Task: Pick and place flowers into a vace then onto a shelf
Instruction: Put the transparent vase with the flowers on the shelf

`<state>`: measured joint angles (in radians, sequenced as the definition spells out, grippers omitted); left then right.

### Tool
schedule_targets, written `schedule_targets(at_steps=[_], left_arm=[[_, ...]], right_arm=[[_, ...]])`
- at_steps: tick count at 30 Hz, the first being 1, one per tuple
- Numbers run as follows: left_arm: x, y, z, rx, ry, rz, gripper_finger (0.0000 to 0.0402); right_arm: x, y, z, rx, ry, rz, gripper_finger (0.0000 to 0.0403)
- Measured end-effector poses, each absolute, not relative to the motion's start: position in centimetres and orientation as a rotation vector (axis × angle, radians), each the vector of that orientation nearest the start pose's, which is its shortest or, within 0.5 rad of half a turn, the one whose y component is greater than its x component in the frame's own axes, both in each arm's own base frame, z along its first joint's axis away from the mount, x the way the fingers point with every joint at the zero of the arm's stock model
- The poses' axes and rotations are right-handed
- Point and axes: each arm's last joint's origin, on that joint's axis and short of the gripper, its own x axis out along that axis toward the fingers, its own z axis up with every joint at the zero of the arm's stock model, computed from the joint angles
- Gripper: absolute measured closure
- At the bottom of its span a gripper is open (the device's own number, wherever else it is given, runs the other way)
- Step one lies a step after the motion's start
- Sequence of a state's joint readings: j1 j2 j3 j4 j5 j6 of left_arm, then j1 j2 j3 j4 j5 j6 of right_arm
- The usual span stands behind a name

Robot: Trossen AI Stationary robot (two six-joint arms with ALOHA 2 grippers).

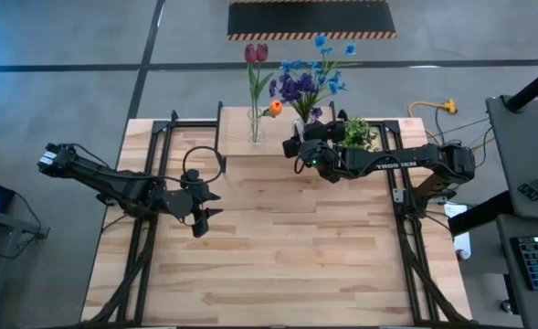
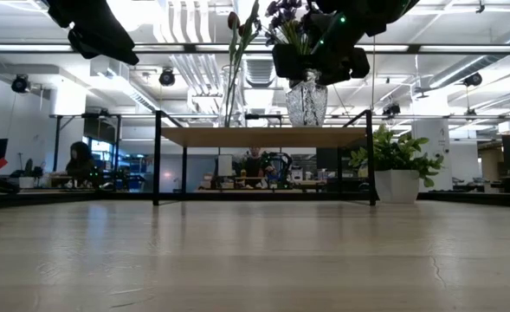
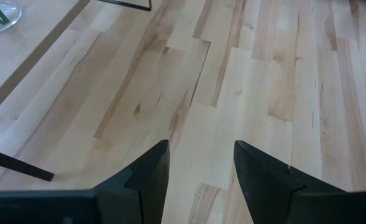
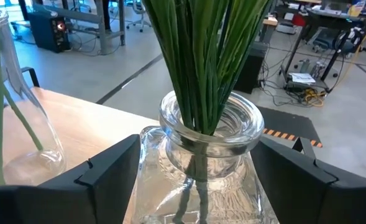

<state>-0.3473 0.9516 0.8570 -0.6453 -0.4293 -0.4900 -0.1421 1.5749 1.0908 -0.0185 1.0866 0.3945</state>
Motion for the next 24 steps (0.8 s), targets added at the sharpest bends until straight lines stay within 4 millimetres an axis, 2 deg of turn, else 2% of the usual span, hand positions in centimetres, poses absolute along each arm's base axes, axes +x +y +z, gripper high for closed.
schedule_targets(at_steps=[6,18,24], left_arm=[[17.89,-5.17,29.17,-0.188,0.641,0.248,0.0238],[17.88,-5.16,29.18,-0.184,0.638,0.257,0.0238],[17.88,-5.16,29.18,-0.184,0.638,0.257,0.0238]], right_arm=[[33.00,-7.31,26.75,0.089,0.234,-1.268,0.0111],[33.02,-7.31,26.79,0.088,0.230,-1.271,0.0084],[33.02,-7.31,26.79,0.084,0.233,-1.270,0.0087]])
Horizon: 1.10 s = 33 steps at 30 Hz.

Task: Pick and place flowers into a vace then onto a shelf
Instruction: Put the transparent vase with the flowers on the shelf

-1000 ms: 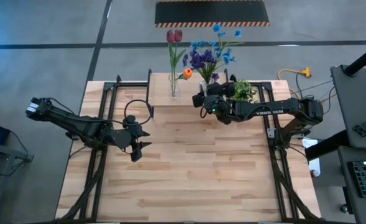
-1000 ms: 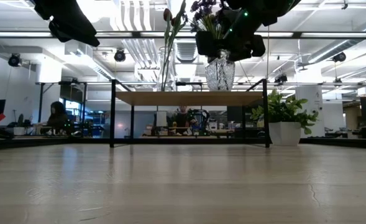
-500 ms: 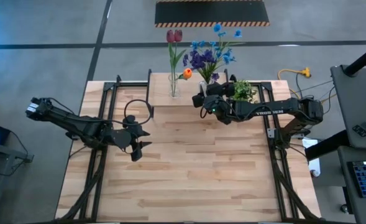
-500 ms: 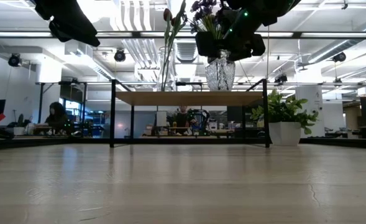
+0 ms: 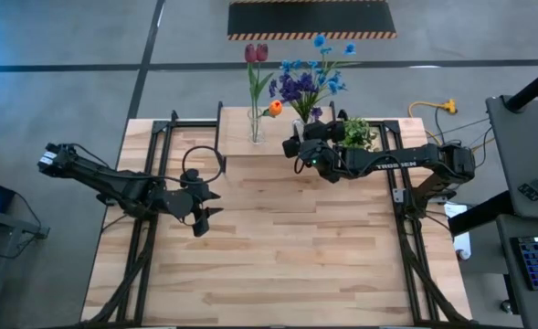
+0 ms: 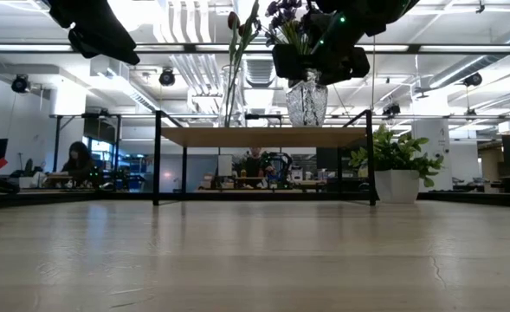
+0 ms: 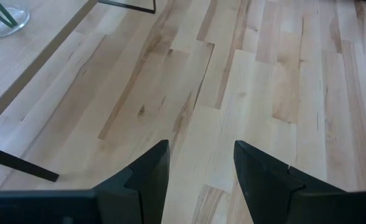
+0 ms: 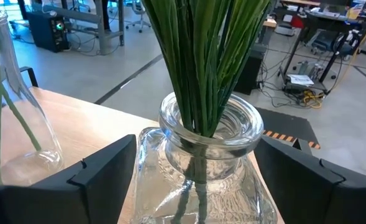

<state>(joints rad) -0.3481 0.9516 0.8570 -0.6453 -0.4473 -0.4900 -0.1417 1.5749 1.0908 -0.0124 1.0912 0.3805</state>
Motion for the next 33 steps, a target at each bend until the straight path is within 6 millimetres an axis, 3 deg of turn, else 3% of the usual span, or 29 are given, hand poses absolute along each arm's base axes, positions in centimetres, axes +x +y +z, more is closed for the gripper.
schedule_targets(at_steps=[33], left_arm=[[17.89,-5.12,29.18,-0.185,0.636,0.262,0.0238]], right_arm=[[32.72,-7.05,26.98,0.037,0.278,-1.263,0.0101]])
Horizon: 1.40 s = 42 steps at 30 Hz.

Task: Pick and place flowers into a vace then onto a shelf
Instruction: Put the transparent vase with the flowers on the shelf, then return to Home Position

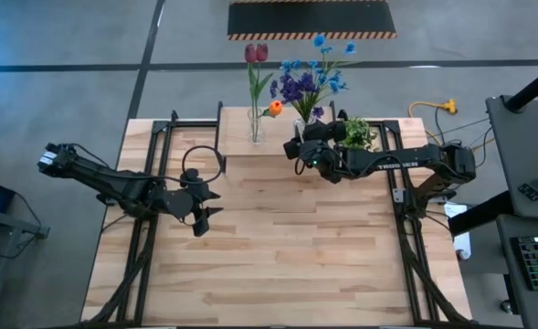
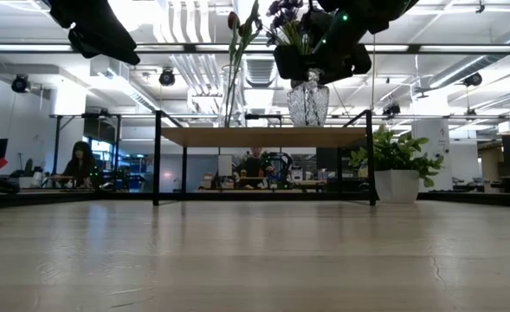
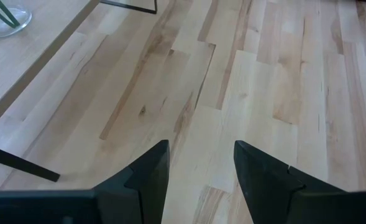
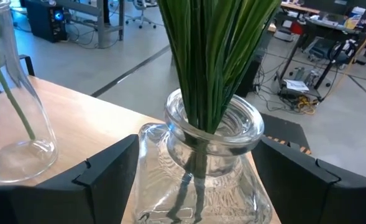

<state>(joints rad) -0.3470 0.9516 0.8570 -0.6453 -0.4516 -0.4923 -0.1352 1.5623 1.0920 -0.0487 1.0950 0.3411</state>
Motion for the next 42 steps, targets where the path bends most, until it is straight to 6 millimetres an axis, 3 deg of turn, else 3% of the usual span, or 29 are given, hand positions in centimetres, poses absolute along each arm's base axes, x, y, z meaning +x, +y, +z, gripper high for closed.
schedule_targets(at_steps=[32,42], left_arm=[[17.9,-5.1,29.2,-0.186,0.636,0.261,0.0238],[17.9,-5.1,29.2,-0.185,0.635,0.261,0.0238]], right_arm=[[31.6,-4.4,27.7,0.012,0.289,-1.257,0.0101],[30.4,-2.3,27.9,0.006,0.326,-1.220,0.0101]])
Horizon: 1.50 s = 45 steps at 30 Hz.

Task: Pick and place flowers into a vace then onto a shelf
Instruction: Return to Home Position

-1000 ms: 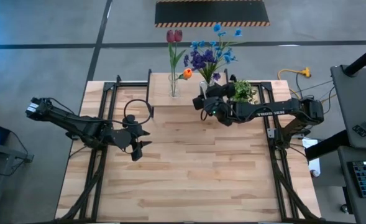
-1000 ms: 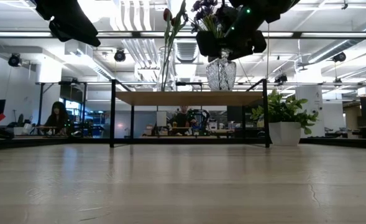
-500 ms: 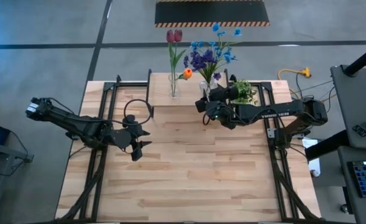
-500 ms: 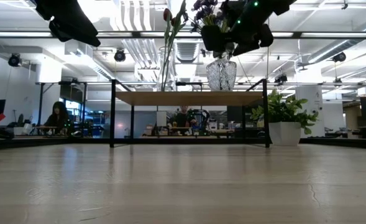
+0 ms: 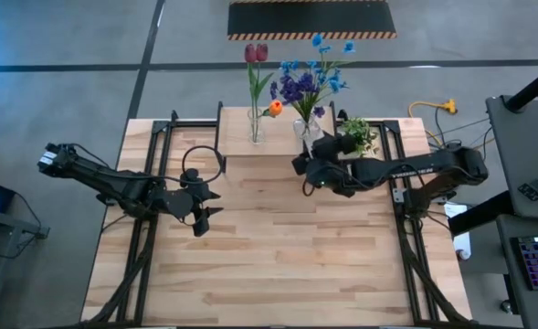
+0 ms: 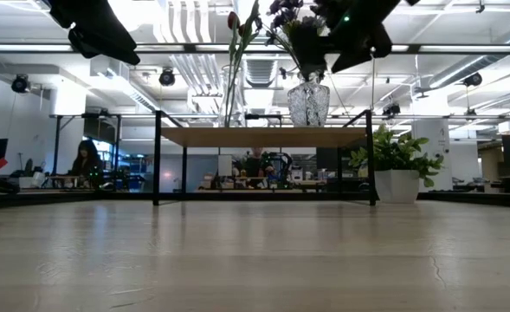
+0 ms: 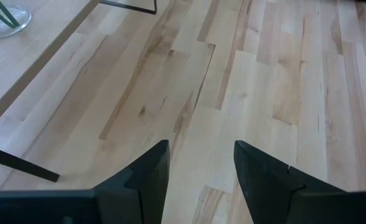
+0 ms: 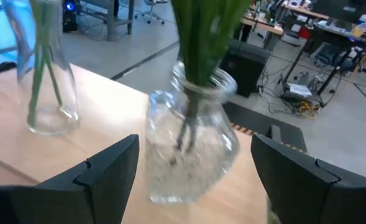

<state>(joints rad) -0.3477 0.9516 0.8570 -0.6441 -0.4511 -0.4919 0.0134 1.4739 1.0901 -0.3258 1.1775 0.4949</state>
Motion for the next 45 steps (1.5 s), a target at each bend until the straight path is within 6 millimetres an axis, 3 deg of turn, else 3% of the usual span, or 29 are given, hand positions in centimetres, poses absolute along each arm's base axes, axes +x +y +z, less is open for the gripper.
schedule_targets(at_steps=[13,32,41,45], left_arm=[[17.9,-5.1,29.2,-0.187,0.627,0.262,0.0238],[18.9,-5.5,30.6,-0.263,0.464,0.228,0.0238],[19.4,-5.7,32.6,-0.356,0.266,0.178,0.0238],[18.9,-5.5,34.1,-0.269,0.168,0.148,0.0238]], right_arm=[[26.1,1.4,29.6,0.078,0.336,-1.140,0.0101],[20.8,7.4,33.4,0.138,0.254,-0.803,0.0101],[18.1,7.9,35.2,0.279,0.281,-0.573,0.0101],[16.4,7.7,37.0,0.300,0.283,-0.447,0.0101]])
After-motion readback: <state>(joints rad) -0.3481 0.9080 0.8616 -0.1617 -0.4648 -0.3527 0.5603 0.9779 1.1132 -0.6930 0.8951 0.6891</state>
